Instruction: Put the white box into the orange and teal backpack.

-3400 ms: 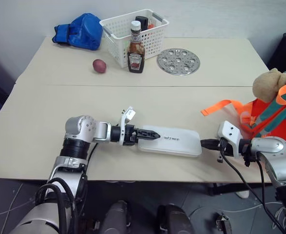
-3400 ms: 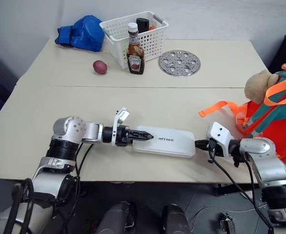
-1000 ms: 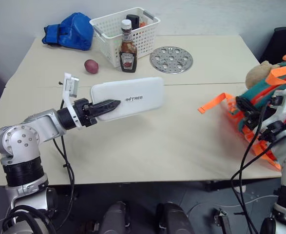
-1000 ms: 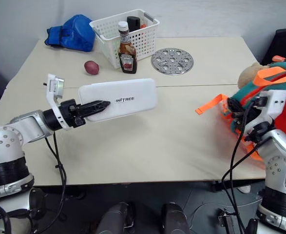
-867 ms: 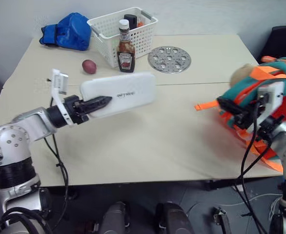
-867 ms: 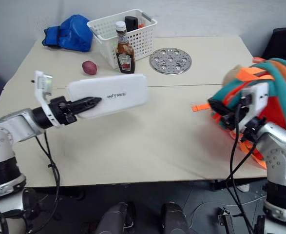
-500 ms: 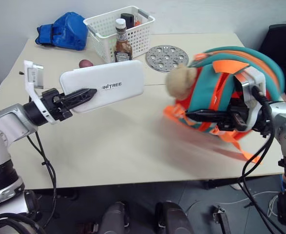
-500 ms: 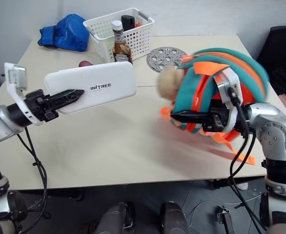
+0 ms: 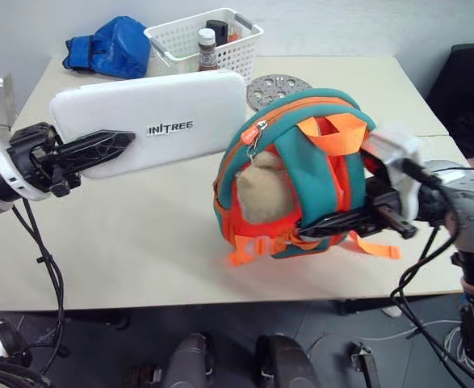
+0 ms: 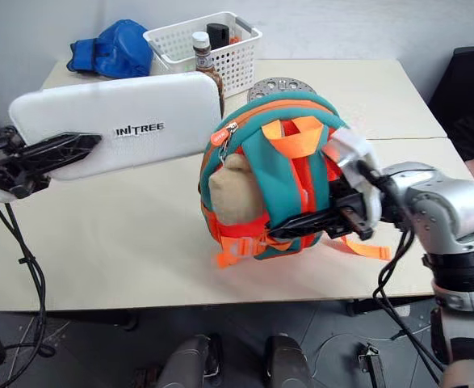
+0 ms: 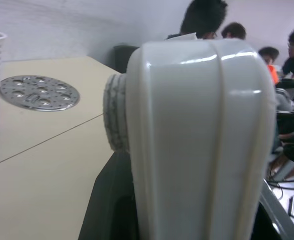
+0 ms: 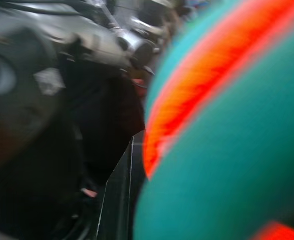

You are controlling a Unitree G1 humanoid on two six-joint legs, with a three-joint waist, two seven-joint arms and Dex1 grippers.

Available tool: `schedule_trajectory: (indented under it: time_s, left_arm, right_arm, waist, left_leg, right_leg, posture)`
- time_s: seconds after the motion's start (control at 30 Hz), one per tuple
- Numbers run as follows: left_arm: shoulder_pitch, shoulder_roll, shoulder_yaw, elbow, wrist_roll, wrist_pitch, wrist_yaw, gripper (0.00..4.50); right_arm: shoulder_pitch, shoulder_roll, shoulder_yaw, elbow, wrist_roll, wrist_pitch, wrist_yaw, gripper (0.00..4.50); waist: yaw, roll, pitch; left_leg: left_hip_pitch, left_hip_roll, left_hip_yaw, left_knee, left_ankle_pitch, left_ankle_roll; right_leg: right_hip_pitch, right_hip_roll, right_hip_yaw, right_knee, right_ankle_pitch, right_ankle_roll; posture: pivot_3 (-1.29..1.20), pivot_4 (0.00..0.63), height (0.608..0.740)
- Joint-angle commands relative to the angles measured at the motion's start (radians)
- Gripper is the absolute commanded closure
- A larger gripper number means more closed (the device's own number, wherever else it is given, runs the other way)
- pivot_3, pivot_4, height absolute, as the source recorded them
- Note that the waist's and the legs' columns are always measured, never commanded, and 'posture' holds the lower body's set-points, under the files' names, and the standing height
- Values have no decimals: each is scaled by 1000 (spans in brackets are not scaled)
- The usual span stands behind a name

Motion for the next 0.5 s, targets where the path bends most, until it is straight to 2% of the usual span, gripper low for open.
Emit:
schedule_trajectory:
  time_s: [0.03,0.2,0.4,0.5]
  left_arm:
    - [-9,73,47,-38,-33,-42,-61,3289]
    - [64,166,29,-47,74,-132,-147,3289]
    - [-7,232,74,70,52,-149,-173,3289]
    - [39,247,82,34,50,-136,-205,3289]
  right_arm:
    - [-7,-1,-28,-10,-2,-15,-10,4483]
    - [13,-5,-39,-27,3,-2,-35,4483]
    - [33,-11,-43,-49,8,2,-45,4483]
    - [39,-10,-44,-59,10,5,-48,4483]
  waist:
    - [-2,0,0]
    - [-3,0,0]
    - [0,-1,0]
    - [-1,0,0]
  left_leg:
    - [-1,0,0,0,0,0]
    - [-4,0,1,1,0,0]
    - [-9,0,1,2,2,0]
    - [-9,0,2,2,2,0]
  right_leg:
    - [-1,0,0,0,0,0]
    - [-6,1,0,2,0,0]
    - [-11,1,0,5,0,0]
    - [-11,0,1,5,0,0]
  posture:
    - [0,150,740]
    - [0,150,740]
    - [0,150,740]
    - [0,150,740]
